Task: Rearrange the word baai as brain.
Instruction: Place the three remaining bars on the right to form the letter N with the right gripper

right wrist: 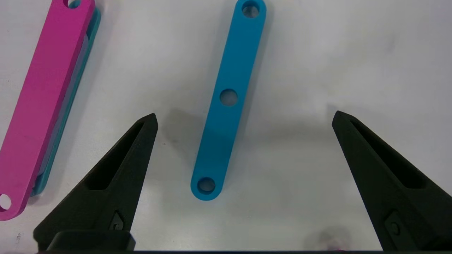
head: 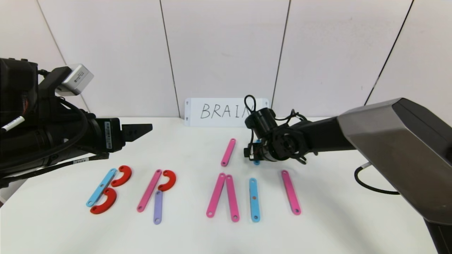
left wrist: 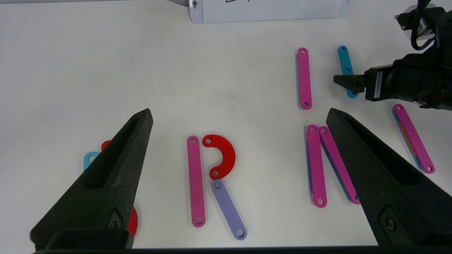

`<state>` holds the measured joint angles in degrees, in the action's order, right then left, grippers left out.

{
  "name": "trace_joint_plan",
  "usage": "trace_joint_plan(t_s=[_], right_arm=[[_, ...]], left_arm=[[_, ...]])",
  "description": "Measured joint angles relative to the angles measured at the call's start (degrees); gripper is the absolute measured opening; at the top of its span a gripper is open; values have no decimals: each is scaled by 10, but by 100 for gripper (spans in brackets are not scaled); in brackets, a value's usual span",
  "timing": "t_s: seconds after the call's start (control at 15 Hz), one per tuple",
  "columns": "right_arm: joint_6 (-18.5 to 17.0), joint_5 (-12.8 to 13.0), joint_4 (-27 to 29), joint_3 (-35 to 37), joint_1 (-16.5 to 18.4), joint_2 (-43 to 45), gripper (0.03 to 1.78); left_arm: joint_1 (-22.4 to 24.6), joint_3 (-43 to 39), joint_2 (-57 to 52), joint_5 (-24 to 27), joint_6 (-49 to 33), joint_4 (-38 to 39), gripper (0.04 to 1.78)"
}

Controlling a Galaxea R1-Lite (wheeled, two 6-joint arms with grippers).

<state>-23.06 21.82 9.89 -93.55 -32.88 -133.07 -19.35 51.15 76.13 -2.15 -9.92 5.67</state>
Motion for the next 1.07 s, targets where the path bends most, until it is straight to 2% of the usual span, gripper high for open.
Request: trace_joint_plan(t_s=[1.07], right_arm=[[0, 1, 4, -38, 0, -35, 172]], left_arm=[[0, 0, -1, 0, 0, 0, 172]])
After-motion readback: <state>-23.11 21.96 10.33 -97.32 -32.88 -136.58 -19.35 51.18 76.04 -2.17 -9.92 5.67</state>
